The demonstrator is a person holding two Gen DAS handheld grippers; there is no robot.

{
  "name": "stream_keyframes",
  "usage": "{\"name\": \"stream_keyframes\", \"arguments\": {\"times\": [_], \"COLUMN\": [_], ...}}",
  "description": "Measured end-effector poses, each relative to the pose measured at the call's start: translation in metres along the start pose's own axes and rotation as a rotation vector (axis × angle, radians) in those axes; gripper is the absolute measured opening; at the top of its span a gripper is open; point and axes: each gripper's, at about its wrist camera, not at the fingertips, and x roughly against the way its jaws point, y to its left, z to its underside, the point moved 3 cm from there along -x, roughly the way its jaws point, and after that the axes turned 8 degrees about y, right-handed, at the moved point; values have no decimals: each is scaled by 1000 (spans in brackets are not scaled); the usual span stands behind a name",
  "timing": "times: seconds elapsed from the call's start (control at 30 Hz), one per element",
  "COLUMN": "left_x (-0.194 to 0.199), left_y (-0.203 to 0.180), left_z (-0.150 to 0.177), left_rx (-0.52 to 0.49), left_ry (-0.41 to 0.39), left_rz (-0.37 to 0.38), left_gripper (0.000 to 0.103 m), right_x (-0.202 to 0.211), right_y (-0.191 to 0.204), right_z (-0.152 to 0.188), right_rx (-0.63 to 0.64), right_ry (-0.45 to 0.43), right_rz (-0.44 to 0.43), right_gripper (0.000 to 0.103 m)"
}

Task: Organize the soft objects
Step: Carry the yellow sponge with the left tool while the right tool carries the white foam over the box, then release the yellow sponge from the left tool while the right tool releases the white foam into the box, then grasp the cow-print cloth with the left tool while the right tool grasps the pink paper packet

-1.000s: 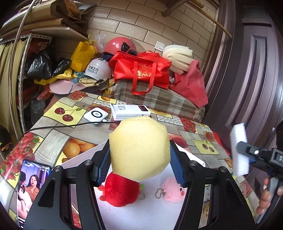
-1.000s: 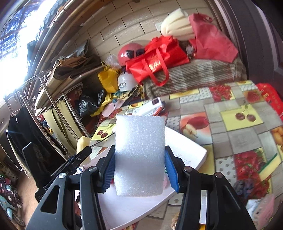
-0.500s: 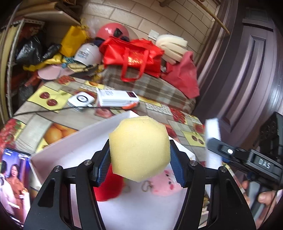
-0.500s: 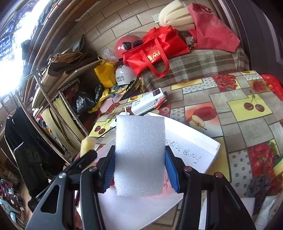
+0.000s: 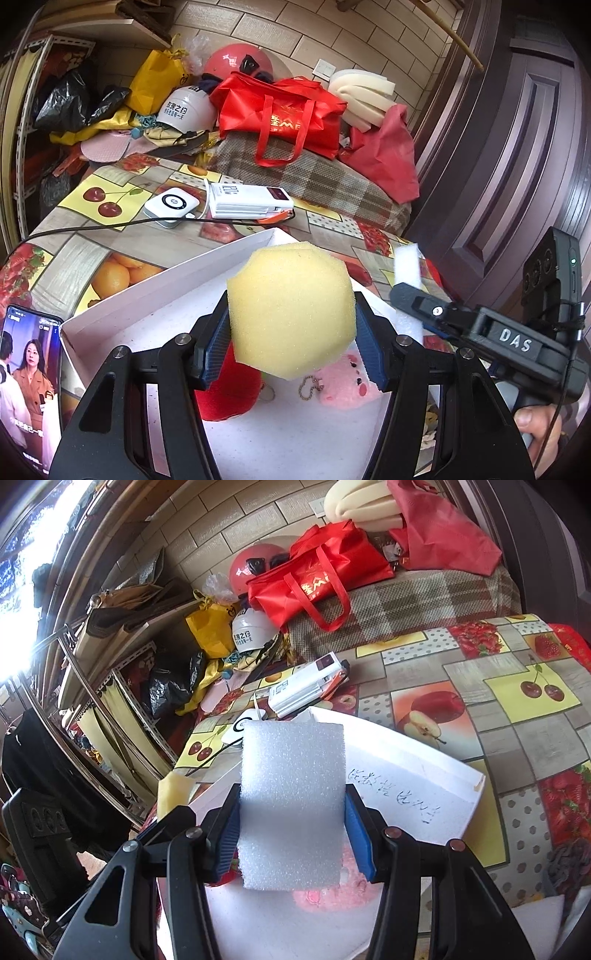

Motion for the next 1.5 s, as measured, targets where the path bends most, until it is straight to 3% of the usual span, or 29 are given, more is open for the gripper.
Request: {"name": "stream_keyframes", "arguments": {"times": [0.3,0.4,0.43,0.47,0.53,0.73,0.77,0.83,1.03,1.27,1.43,1.5], "left_x": [1,3,4,5,11,27,27,27,28,32,34,35], "left_y": [5,9,11,12,17,23,24,26,23,17,12,7], "left_z": [0,-1,-2,-2,-3,-8,-8,-8,-8,-8,-7,-7], "left_rx": [19,39,46,56,77,104,106,109,104,83,63,47], "left_ry": [-10,-21,-22,-25,-65,-172,-176,-171,-164,-182,-187,-190], "left_rz": [-20,-31,-31,-36,-39,-58,-56,-55,-41,-35,-13,3], "left_gripper": [61,67,79,93,103,103,103,103,103,103,103,103], "right_x": [-15,-14,-12,-10,-5,11,15,23,54,115,184,196], "right_y": [-2,0,0,-1,-3,-3,-2,0,8,15,16,10], "right_z": [3,4,4,4,5,6,7,9,15,21,35,35], "right_rx": [-22,-18,-23,-33,-48,-49,-49,-42,-12,21,106,103], "right_ry": [18,0,-13,-27,-57,-108,-118,-139,-220,-413,-696,-711], "right_rz": [-1,-17,-26,-33,-32,-29,-36,-48,-84,-112,-30,15], "right_gripper": [53,57,75,84,86,88,89,103,103,103,103,103]}}
